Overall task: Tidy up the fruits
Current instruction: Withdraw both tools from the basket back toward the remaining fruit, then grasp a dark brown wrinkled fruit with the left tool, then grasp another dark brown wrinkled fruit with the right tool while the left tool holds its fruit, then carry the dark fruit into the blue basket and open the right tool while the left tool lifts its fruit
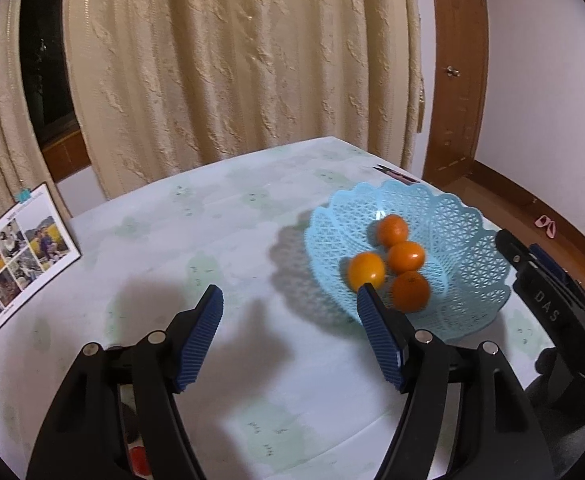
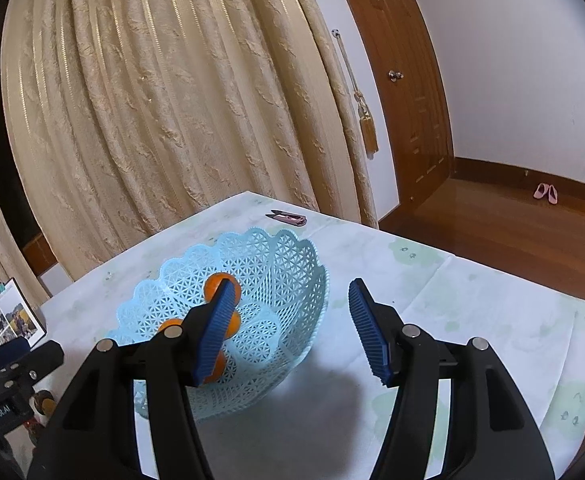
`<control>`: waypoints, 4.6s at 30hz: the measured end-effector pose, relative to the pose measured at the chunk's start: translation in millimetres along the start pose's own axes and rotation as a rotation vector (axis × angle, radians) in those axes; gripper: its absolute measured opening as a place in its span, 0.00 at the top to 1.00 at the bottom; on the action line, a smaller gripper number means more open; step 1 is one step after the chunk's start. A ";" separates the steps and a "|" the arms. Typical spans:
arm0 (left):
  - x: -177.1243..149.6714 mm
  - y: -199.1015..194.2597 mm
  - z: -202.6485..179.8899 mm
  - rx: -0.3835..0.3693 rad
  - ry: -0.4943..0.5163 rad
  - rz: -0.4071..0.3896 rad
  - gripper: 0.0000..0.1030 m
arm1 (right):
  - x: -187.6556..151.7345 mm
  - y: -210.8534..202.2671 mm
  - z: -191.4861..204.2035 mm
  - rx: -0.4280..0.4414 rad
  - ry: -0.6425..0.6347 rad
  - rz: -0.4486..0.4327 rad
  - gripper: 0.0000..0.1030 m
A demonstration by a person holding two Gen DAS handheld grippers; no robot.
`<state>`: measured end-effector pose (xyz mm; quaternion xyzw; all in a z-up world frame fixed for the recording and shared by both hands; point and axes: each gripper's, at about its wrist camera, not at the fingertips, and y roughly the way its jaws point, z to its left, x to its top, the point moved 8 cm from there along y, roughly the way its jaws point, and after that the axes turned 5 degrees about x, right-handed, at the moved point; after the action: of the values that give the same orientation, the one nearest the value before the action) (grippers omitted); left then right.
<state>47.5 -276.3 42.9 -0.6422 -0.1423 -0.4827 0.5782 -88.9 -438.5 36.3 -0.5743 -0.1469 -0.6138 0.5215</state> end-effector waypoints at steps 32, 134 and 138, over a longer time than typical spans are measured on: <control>-24.4 14.7 153.9 0.074 -0.207 0.098 0.14 | -77.1 -45.9 177.0 0.419 -0.325 0.210 0.13; -19.1 -8.1 161.4 0.007 -0.240 0.112 0.60 | -28.2 19.9 64.7 0.141 -0.173 0.305 0.60; -19.0 -8.4 152.4 0.004 -0.225 0.112 0.60 | -21.6 17.3 54.7 0.133 -0.150 0.269 0.53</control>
<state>101.4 -132.6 53.6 -0.6981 -0.1708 -0.3744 0.5859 -49.1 -392.8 26.7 -0.5971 -0.1476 -0.4829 0.6233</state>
